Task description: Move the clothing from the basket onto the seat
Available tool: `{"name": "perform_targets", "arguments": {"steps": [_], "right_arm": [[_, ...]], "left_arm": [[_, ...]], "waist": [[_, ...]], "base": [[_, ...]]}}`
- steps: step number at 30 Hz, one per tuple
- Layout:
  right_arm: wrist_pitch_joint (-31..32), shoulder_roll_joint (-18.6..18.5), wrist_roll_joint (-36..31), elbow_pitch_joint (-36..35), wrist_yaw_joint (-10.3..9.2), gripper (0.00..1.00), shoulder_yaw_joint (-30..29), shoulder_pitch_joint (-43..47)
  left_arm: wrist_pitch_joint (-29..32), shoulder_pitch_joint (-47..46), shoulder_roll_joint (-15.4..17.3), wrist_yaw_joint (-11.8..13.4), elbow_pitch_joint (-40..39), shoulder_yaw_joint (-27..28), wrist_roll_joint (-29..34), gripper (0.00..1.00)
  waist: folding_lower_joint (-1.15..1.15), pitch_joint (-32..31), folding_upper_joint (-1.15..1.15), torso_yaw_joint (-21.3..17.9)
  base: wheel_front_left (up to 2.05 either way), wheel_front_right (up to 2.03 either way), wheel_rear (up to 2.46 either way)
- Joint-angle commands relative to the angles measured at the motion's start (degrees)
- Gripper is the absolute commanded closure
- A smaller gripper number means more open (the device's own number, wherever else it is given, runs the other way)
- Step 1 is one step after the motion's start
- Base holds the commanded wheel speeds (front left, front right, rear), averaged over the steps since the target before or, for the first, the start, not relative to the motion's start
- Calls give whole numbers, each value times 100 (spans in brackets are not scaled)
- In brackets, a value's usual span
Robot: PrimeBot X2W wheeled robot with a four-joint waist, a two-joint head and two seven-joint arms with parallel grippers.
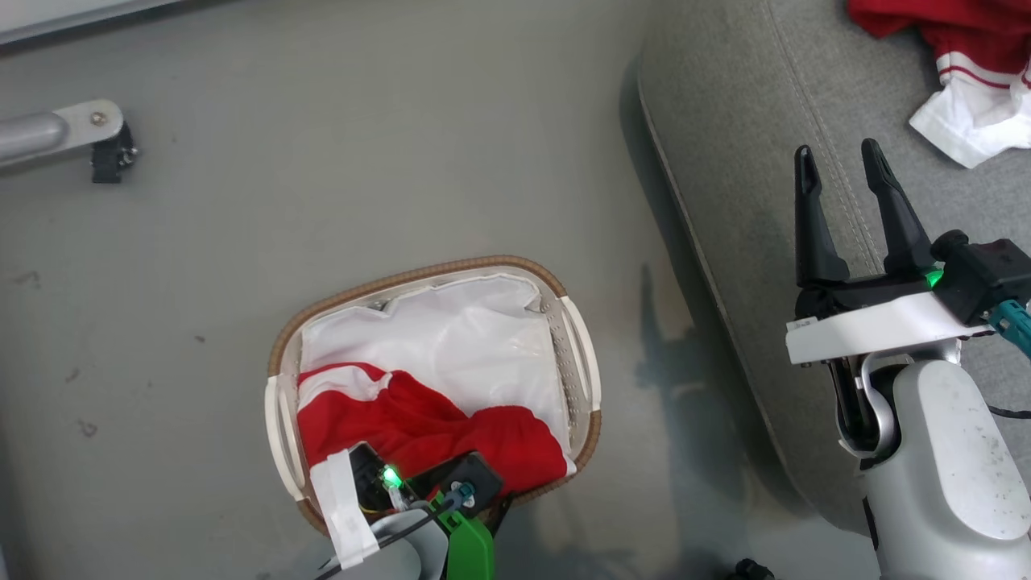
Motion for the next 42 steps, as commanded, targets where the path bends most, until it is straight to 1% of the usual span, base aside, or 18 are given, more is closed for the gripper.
{"name": "perform_targets", "arguments": {"steps": [1, 6, 13, 18, 22, 27, 29, 30, 32, 33, 34, 35, 36, 37, 42], "right_arm": [[-14, -8, 41, -36, -8, 0, 39, -105], [-14, -9, 138, -75, -8, 0, 103, -236], [-14, -8, 253, -121, -8, 0, 163, -382], [-13, -10, 331, -118, -8, 0, 196, -448], [-13, -10, 375, -99, -8, 0, 227, -453], [-13, -10, 431, -80, -8, 0, 282, -511], [-13, -10, 456, -76, -8, 0, 309, -524], [-13, -10, 463, -74, -8, 0, 319, -528], [-13, -10, 475, -70, -8, 0, 339, -532], [-13, -10, 482, -68, -8, 0, 342, -531], [-13, -10, 486, -65, -8, 0, 343, -530], [-13, -10, 491, -57, -8, 0, 342, -529], [-13, -10, 491, -52, -8, 0, 333, -525], [-13, -10, 486, -46, -8, 0, 321, -519], [-13, -10, 420, 23, -8, 0, 257, -493]], "left_arm": [[-26, -175, 119, 7, 40, -92, -117, 0], [11, -377, 258, 7, 229, -534, -456, 0], [-8, -677, 396, 6, 509, -861, -746, 0], [-76, -883, 434, 6, 741, -891, -876, 0], [-122, -999, 403, 12, 951, -832, -937, 0], [22, -1086, 369, 15, 1175, -789, -1023, 0], [90, -1116, 377, 15, 1237, -802, -1033, 11], [126, -1114, 382, 15, 1261, -791, -1058, 20], [209, -1101, 392, 20, 1298, -780, -1097, 51], [249, -1087, 395, 20, 1314, -754, -1145, 54], [287, -1073, 396, 23, 1330, -735, -1183, 61], [311, -1067, 396, 28, 1345, -734, -1199, 74], [326, -1067, 393, 35, 1352, -738, -1211, 91], [308, -1067, 390, 48, 1362, -726, -1231, 100], [119, -1077, 329, 135, 1380, -697, -1270, 100]], "waist": [[-1, 498, 0, -453], [-1, 781, 0, -628], [-1, 1126, 0, -818], [-1, 1282, 0, -895], [-1, 1362, 0, -949], [-1, 1437, 0, -1023], [-1, 1461, 0, -1056], [-1, 1470, 0, -1070], [-1, 1485, 0, -1099], [-1, 1488, 0, -1112], [-1, 1490, 0, -1121], [-1, 1489, 0, -1129], [-1, 1486, 0, -1131], [-1, 1479, 0, -1131], [-1, 1375, 0, -1081]], "base": [[0, 0, 0], [0, 0, 0], [0, 0, 0], [0, 0, 0], [0, 0, 0], [0, 0, 0], [0, 0, 0], [0, 0, 0], [0, 0, 0], [0, 0, 0], [0, 0, 0], [0, 0, 0], [0, 0, 0], [0, 0, 0], [0, 0, 0]]}}
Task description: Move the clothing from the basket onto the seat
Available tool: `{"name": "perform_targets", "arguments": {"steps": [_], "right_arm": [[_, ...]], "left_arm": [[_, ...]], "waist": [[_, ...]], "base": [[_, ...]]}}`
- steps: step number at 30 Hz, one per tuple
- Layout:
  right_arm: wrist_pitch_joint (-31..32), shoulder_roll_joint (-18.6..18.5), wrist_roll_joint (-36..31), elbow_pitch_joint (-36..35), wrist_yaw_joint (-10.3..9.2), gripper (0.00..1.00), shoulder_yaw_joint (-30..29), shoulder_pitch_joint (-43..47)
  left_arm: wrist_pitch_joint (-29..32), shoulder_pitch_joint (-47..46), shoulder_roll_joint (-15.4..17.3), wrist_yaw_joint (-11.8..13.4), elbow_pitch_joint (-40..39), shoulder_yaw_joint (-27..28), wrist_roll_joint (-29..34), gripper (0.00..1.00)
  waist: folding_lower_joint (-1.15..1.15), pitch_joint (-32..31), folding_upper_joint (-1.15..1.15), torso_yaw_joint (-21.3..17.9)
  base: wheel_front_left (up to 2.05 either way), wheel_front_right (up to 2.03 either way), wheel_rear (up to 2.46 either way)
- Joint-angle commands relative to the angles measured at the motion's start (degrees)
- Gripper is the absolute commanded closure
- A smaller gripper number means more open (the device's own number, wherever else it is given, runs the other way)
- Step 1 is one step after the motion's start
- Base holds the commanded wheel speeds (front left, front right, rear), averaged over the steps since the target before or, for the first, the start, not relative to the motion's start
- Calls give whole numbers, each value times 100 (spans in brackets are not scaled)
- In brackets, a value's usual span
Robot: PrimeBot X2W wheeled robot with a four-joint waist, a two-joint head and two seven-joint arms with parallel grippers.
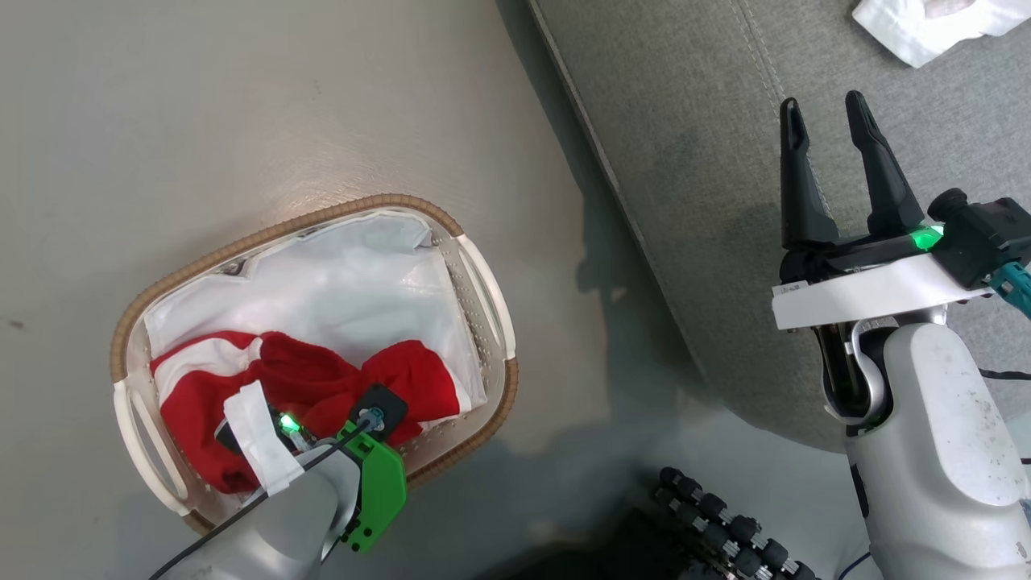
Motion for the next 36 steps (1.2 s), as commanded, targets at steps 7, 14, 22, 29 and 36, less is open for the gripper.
{"name": "perform_targets", "arguments": {"steps": [7, 14, 22, 29, 36], "right_arm": [[-13, -13, -188, 100, -8, 0, -136, 54], [-13, -15, -470, 162, -8, 0, -314, 257], [-13, -17, -821, 224, -8, 0, -501, 627], [-13, -16, -1061, 313, -8, 0, -564, 1100], [-13, -16, -1202, 398, -8, 0, -482, 1575]], "left_arm": [[-386, -53, -66, 76, -117, 214, -234, 100], [-503, -5, -133, 128, -597, 340, -212, 100], [-491, 226, 9, 132, -1867, 610, 168, 100], [-485, 360, 199, 58, -2851, 955, 556, 100], [-486, 156, 361, -44, -3567, 1137, 933, 100]], "waist": [[0, -428, 0, 219], [0, -1062, 0, 585], [0, -1961, 0, 1072], [0, -2818, 0, 1375], [0, -3572, 0, 1580]], "base": [[0, 0, 0], [0, 0, 0], [0, 0, 0], [0, 0, 0], [0, 0, 0]]}}
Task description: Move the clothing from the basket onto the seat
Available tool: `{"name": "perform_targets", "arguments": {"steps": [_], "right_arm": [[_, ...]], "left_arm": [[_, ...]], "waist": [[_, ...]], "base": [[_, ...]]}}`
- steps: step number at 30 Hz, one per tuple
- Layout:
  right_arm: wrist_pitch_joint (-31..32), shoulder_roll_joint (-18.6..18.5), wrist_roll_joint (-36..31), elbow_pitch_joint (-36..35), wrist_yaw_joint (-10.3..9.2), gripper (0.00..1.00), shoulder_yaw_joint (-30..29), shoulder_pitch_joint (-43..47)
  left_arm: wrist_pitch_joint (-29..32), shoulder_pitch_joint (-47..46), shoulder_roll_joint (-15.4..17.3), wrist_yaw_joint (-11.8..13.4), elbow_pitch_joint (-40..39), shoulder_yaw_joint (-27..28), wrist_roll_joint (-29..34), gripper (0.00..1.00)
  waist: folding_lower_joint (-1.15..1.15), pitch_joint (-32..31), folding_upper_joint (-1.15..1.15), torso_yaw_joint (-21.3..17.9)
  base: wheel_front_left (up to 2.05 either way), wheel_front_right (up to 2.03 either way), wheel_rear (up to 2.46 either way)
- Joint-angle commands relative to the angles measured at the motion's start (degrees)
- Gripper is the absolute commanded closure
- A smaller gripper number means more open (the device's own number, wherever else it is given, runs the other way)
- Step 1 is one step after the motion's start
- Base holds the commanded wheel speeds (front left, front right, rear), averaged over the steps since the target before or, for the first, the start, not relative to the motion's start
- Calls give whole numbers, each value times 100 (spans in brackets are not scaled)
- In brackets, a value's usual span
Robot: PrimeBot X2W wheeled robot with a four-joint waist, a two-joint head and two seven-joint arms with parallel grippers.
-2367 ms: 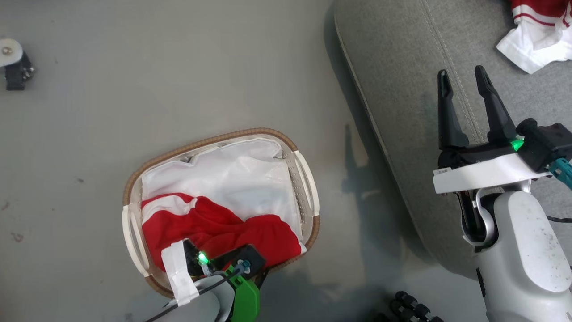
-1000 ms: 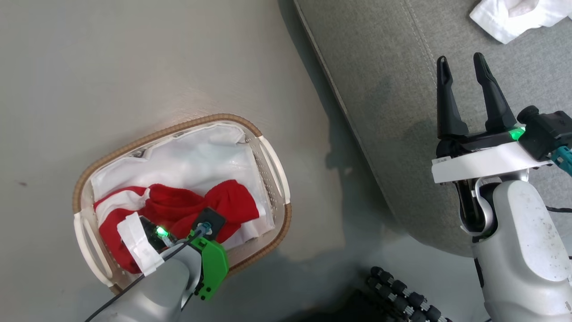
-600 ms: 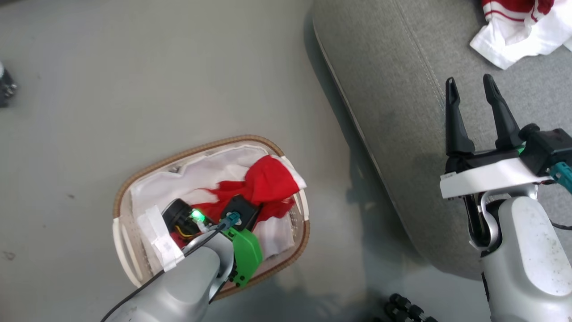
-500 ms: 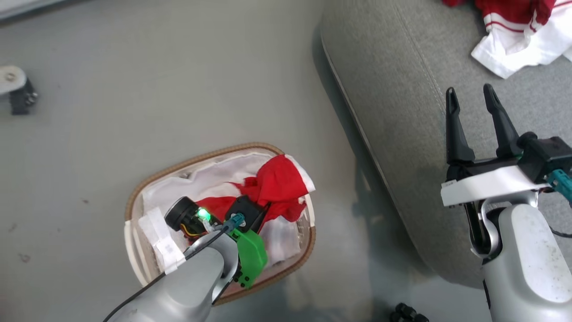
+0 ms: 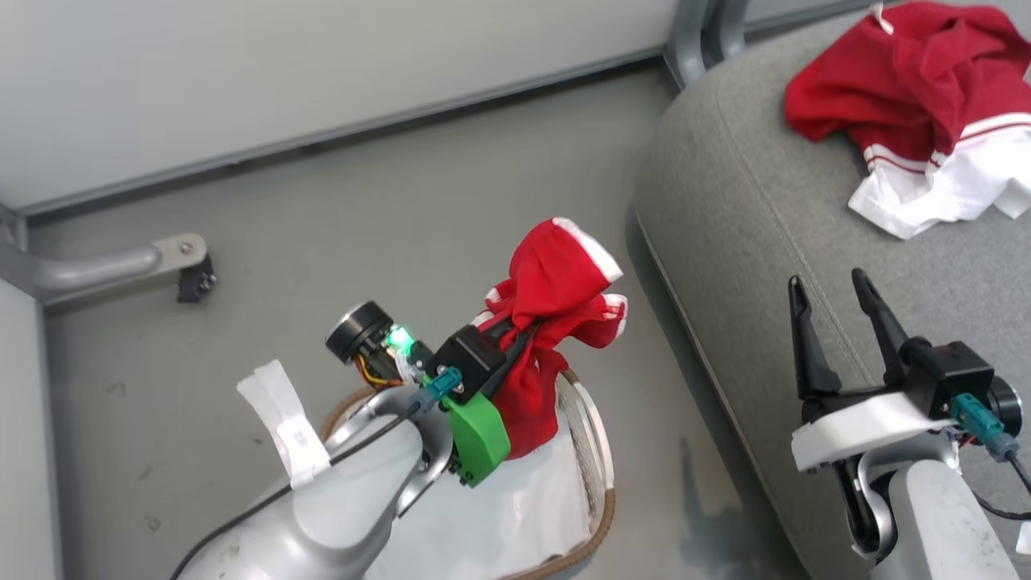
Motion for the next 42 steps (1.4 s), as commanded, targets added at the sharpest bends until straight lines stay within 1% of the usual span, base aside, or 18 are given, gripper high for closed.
{"name": "perform_targets", "arguments": {"steps": [1, 6, 10, 18, 24, 28, 33, 39, 42], "right_arm": [[-13, -22, -54, 11, -8, 0, 30, 141], [-13, -22, -100, 58, -8, 0, 199, 316], [-13, -21, -94, 85, -8, 0, 382, 361], [-13, -22, -139, 174, -8, 0, 723, 199], [-13, -20, -186, 310, -8, 0, 993, 85], [-13, -19, -243, 526, -8, 0, 1299, -5], [-13, -20, -283, 969, -8, 0, 1831, -180], [-13, -22, -71, 1439, -8, 0, 2332, -369], [-13, -26, 11, 1595, -8, 0, 2434, -476]], "left_arm": [[-2, -143, 38, -24, -94, 24, 51, 100], [-2, -543, 88, -73, -316, 49, 128, 100], [-2, -1005, 73, -71, -348, 21, 107, 100], [-3, -1897, 8, -69, -429, 97, -37, 100], [-3, -2283, -61, -70, -472, 189, -58, 100], [-3, -2461, -111, -70, -495, 208, -58, 100], [-3, -2592, -199, -70, -545, 171, -79, 100], [-3, -2650, -293, -70, -679, 72, -124, 100], [-2, -2673, -329, -70, -720, 10, -153, 100]], "waist": [[0, -778, 0, 414], [0, -1149, 0, 516], [0, -1315, 0, 579], [0, -1390, 0, 622], [0, -1383, 0, 624], [0, -1375, 0, 648], [0, -1390, 0, 710], [0, -1434, 0, 829], [0, -1454, 0, 889]], "base": [[0, 0, 0], [0, 0, 0], [0, 0, 0], [0, 0, 0], [0, 0, 0], [0, 0, 0], [0, 0, 0], [0, 0, 0], [0, 0, 0]]}}
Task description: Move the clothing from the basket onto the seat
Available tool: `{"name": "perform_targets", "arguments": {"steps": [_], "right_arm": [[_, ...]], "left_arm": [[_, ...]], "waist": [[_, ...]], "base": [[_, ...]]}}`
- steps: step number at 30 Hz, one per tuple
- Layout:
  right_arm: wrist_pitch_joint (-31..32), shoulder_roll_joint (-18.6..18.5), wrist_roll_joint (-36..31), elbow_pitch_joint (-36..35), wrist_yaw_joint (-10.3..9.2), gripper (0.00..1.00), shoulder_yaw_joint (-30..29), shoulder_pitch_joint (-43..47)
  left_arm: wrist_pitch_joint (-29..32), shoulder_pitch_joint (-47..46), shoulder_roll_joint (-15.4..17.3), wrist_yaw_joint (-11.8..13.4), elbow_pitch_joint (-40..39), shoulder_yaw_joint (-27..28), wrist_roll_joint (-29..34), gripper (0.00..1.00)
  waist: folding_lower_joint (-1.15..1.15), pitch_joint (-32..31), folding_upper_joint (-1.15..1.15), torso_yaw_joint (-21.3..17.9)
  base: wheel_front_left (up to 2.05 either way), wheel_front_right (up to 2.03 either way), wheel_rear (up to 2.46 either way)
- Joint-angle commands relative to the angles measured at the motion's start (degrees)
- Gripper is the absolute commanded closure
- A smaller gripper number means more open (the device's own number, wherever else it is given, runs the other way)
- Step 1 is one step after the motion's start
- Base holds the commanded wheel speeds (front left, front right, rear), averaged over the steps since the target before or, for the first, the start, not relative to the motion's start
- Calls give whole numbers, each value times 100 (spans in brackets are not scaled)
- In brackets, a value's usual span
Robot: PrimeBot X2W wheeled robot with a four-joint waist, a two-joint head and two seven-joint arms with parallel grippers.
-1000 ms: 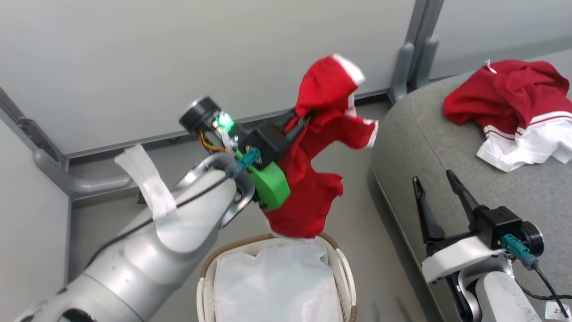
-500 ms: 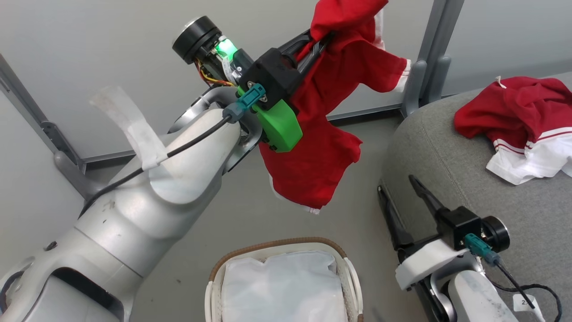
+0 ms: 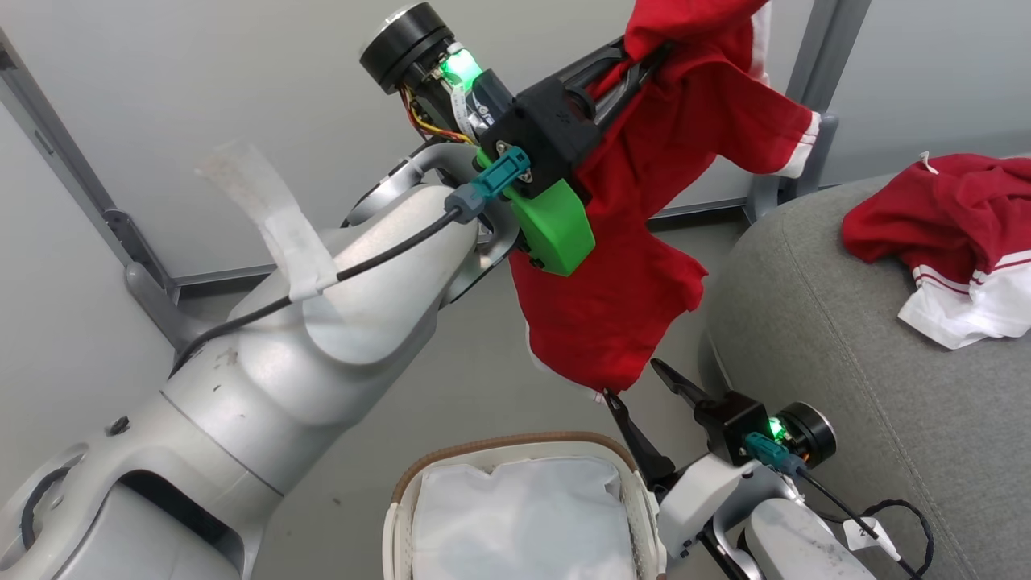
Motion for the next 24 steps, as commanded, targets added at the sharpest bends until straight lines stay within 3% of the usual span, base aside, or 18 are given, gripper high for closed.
{"name": "perform_targets", "arguments": {"steps": [1, 7, 16, 17, 18, 21, 24], "right_arm": [[-13, -29, 60, 79, -8, 0, 55, -108], [-13, -27, 190, 265, -8, 0, 379, -433], [-13, -27, 280, -82, -8, 0, 495, -791], [-13, -27, 257, -100, -8, 15, 498, -819], [-13, -27, 246, -111, -8, 51, 502, -828], [-13, -27, 223, -144, -8, 96, 528, -866], [-13, -27, 191, -193, -8, 100, 494, -859]], "left_arm": [[0, -115, -21, 6, -15, -29, -74, 100], [0, -186, -128, 6, -60, -122, -138, 100], [0, -41, -221, 6, -111, -241, -291, 100], [0, 4, -229, 6, -112, -252, -325, 100], [0, 32, -234, 6, -115, -261, -345, 100], [0, 111, -238, 6, -85, -270, -430, 100], [0, 226, -222, 6, -20, -243, -496, 100]], "waist": [[0, -22, 0, 53], [0, -61, 0, 168], [0, -101, 0, 261], [0, -104, 0, 270], [0, -106, 0, 279], [0, -105, 0, 303], [0, -106, 0, 307]], "base": [[0, 0, 0], [0, 0, 0], [0, 0, 0], [0, 0, 0], [0, 0, 0], [0, 0, 0], [0, 0, 0]]}}
